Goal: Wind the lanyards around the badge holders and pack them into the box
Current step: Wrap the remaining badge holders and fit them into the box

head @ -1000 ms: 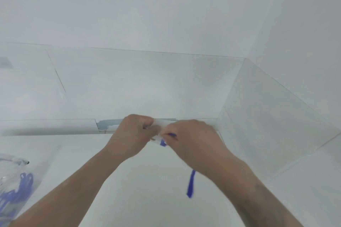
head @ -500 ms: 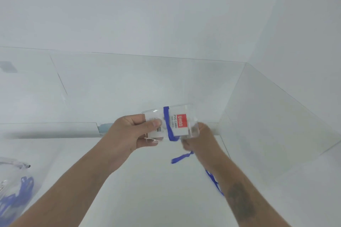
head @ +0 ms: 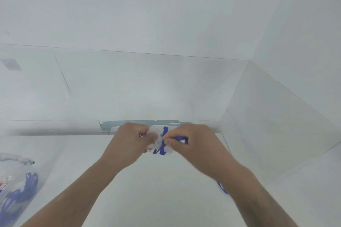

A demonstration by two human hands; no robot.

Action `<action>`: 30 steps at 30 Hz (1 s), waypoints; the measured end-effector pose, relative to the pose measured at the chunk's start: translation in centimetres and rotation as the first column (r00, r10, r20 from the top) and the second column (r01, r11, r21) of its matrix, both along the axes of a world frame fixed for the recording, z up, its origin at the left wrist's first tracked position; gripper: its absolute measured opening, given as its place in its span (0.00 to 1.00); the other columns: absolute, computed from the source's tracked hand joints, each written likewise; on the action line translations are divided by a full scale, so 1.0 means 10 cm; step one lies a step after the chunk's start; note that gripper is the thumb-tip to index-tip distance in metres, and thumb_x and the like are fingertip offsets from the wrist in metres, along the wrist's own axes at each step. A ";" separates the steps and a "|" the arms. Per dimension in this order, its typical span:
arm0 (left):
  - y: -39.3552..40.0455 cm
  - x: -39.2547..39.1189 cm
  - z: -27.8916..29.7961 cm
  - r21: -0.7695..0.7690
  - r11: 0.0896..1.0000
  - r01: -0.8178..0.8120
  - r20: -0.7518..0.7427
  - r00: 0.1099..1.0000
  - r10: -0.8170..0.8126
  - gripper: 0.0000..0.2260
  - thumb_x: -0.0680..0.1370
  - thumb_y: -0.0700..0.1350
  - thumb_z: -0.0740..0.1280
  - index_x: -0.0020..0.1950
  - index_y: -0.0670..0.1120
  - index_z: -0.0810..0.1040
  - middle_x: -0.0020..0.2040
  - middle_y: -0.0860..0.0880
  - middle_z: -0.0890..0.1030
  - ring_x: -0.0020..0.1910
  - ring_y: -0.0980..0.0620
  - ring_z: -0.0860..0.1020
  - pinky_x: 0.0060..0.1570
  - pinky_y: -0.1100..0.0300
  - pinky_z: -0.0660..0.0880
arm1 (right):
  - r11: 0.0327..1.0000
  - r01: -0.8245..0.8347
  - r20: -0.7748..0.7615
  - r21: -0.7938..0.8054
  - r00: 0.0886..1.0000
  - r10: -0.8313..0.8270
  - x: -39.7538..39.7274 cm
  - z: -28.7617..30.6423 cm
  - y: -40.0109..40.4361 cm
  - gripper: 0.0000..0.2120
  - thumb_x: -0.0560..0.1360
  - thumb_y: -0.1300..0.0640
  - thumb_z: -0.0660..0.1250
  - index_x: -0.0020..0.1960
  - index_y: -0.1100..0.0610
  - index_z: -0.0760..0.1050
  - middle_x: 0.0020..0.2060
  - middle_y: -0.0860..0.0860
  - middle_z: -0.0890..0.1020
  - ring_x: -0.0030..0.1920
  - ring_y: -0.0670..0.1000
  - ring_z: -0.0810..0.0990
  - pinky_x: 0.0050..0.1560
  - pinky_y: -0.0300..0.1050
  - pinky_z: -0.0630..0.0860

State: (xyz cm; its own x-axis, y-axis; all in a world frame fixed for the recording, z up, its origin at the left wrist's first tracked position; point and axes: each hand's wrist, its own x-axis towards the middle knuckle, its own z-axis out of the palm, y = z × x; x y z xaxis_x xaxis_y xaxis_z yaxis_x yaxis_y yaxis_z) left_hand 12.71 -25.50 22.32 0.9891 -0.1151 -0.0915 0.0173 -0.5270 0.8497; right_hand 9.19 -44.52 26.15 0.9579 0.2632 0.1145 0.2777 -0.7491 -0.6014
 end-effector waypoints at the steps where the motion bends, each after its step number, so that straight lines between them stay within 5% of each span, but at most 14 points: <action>1: 0.00 -0.03 0.02 -0.001 0.998 0.065 -0.025 0.998 -0.065 0.10 0.77 0.44 0.70 0.35 0.49 0.83 0.34 0.48 0.84 0.36 0.50 0.83 0.42 0.55 0.82 | 0.999 0.002 -0.034 0.041 0.999 0.000 0.04 0.07 -0.04 0.05 0.77 0.51 0.68 0.47 0.46 0.83 0.38 0.37 0.82 0.38 0.37 0.76 0.37 0.32 0.68; 4: 0.01 -0.11 0.07 -0.044 0.968 0.248 -0.132 0.959 -0.252 0.06 0.77 0.45 0.70 0.43 0.47 0.86 0.40 0.47 0.86 0.40 0.49 0.84 0.42 0.58 0.82 | 0.991 0.005 -0.131 0.132 0.991 0.013 0.14 0.21 -0.19 0.02 0.74 0.53 0.73 0.45 0.49 0.85 0.27 0.34 0.78 0.28 0.37 0.74 0.31 0.27 0.65; 6: 0.04 -0.17 0.09 -0.146 0.943 0.299 -0.185 0.928 -0.323 0.06 0.78 0.44 0.70 0.48 0.48 0.87 0.43 0.48 0.87 0.43 0.50 0.84 0.42 0.60 0.81 | 0.973 0.028 -0.173 0.230 0.985 0.012 0.19 0.24 -0.28 0.01 0.72 0.53 0.76 0.43 0.49 0.85 0.29 0.38 0.81 0.28 0.39 0.74 0.31 0.27 0.67; 9: 0.10 -0.27 0.08 -0.389 0.896 0.214 -0.222 0.922 -0.317 0.07 0.76 0.43 0.70 0.51 0.43 0.86 0.47 0.43 0.86 0.44 0.46 0.84 0.42 0.60 0.80 | 0.903 0.107 -0.262 0.416 0.965 0.006 0.24 0.06 -0.32 0.01 0.72 0.57 0.75 0.43 0.52 0.86 0.35 0.46 0.85 0.34 0.40 0.80 0.38 0.29 0.73; 12: 0.06 -0.28 0.06 -0.599 0.800 0.004 -0.265 0.943 -0.203 0.12 0.71 0.45 0.72 0.49 0.40 0.86 0.49 0.40 0.86 0.42 0.48 0.83 0.40 0.60 0.81 | 0.857 0.238 -0.343 0.456 0.936 -0.077 0.19 -0.29 -0.21 0.05 0.72 0.63 0.71 0.40 0.58 0.85 0.31 0.58 0.81 0.29 0.44 0.72 0.33 0.36 0.70; 14: 0.04 -0.23 0.02 -0.634 0.761 -0.136 -0.303 0.950 -0.082 0.10 0.72 0.45 0.72 0.50 0.41 0.86 0.50 0.40 0.86 0.43 0.47 0.84 0.40 0.59 0.82 | 0.876 0.279 -0.379 0.393 0.917 -0.122 0.09 -0.48 -0.06 0.13 0.75 0.63 0.66 0.32 0.57 0.80 0.23 0.50 0.71 0.22 0.43 0.62 0.25 0.35 0.61; 18: -0.01 -0.17 -0.10 -0.540 0.781 -0.313 -0.331 0.933 0.144 0.05 0.77 0.42 0.71 0.48 0.43 0.86 0.46 0.43 0.87 0.45 0.45 0.85 0.43 0.56 0.81 | 0.939 0.167 -0.217 0.300 0.971 -0.103 -0.14 -0.72 0.21 0.15 0.81 0.51 0.61 0.37 0.52 0.73 0.27 0.45 0.72 0.29 0.45 0.69 0.30 0.36 0.63; 22: 0.02 -0.15 -0.20 -0.367 0.847 -0.384 -0.249 0.918 0.309 0.08 0.77 0.41 0.71 0.39 0.47 0.84 0.36 0.49 0.86 0.38 0.48 0.84 0.39 0.56 0.83 | 0.993 0.011 0.013 -0.117 1.000 -0.009 -0.29 -0.77 0.26 0.12 0.83 0.46 0.52 0.46 0.49 0.68 0.38 0.46 0.70 0.41 0.49 0.71 0.39 0.40 0.68; 26: 0.15 -0.14 -0.28 -0.090 0.968 -0.235 -0.106 0.968 0.226 0.08 0.76 0.44 0.69 0.40 0.41 0.83 0.36 0.46 0.84 0.36 0.47 0.84 0.44 0.46 0.82 | 0.973 -0.038 0.088 -0.228 0.994 0.060 -0.27 -0.52 0.17 0.12 0.83 0.46 0.54 0.56 0.46 0.76 0.44 0.44 0.74 0.45 0.47 0.74 0.44 0.40 0.71; 30: 0.21 -0.20 -0.27 -0.028 0.999 0.018 -0.136 0.990 -0.022 0.07 0.77 0.44 0.69 0.41 0.47 0.85 0.37 0.48 0.85 0.38 0.48 0.83 0.42 0.55 0.82 | 0.989 -0.088 0.011 -0.121 0.996 0.090 -0.07 -0.23 0.12 0.06 0.76 0.49 0.66 0.41 0.43 0.78 0.36 0.40 0.78 0.41 0.41 0.74 0.40 0.34 0.68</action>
